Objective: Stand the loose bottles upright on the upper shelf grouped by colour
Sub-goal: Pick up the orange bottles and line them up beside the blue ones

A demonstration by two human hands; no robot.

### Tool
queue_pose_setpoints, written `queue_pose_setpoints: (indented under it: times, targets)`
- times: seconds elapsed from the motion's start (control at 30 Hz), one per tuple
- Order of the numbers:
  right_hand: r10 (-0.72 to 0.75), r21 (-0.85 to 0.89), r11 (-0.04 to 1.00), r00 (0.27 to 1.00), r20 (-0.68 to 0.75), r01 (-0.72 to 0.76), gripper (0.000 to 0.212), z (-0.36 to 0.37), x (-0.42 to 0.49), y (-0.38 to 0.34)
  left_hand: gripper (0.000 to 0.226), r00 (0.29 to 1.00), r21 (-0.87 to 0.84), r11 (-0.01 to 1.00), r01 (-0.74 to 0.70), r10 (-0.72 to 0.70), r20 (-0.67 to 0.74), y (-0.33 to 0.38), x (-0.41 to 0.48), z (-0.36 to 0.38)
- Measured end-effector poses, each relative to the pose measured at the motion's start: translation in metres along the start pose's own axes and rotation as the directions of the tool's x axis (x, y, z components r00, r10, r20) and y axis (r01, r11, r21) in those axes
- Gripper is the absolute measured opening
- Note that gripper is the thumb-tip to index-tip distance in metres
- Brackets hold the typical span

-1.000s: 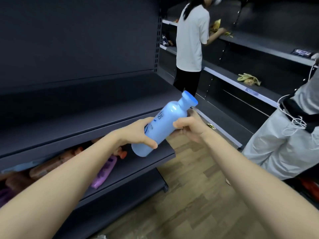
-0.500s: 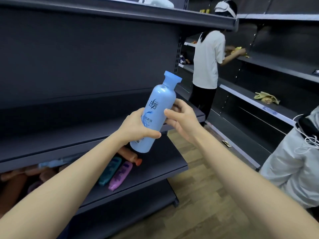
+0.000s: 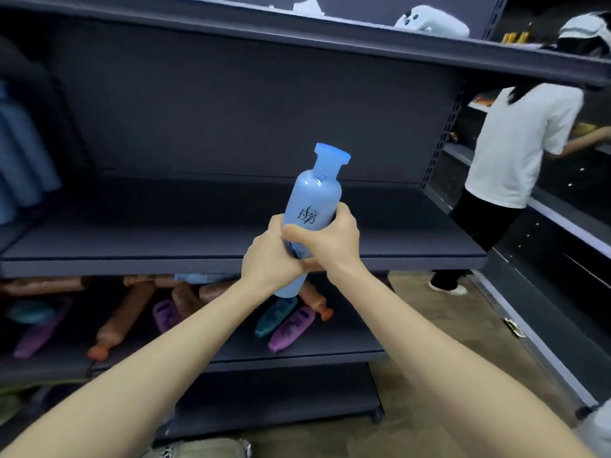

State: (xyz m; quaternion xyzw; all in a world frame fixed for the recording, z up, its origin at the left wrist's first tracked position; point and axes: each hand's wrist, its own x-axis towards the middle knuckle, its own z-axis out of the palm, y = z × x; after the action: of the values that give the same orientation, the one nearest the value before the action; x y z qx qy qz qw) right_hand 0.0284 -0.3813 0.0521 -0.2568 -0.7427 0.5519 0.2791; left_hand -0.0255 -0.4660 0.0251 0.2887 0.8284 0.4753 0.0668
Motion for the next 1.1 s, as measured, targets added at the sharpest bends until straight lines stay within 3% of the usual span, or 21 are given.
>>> queue_pose_setpoints:
  times: [0.33, 0.6, 0.93, 1.1]
  targets:
    - [-0.080, 0.088, 0.995, 0.937, 0.340, 0.053, 0.053, 0.125, -0.023, -0.031, 0.063, 0.995, -0.209, 0.973, 0.095, -0.085, 0.054, -0.086, -0.032, -0.141]
    - [-0.165, 0.122, 0.986, 0.794, 0.585, 0.115, 0.058, 0.242, -0.073, -0.054, 0.069, 0.974, -0.189, 0.968, 0.167, -0.191, -0.122, -0.154, -0.087, -0.244]
    - [-0.273, 0.203, 0.962, 0.641, 0.717, 0.183, 0.059, 0.350, -0.129, -0.079, 0.063, 0.906, -0.217, 0.952, 0.218, -0.280, -0.319, -0.210, -0.148, -0.331]
    - [-0.305, 0.220, 0.952, 0.593, 0.746, 0.213, 0.062, 0.391, -0.143, -0.085, 0.076, 0.868, -0.224, 0.938, 0.264, -0.332, -0.368, -0.228, -0.164, -0.359]
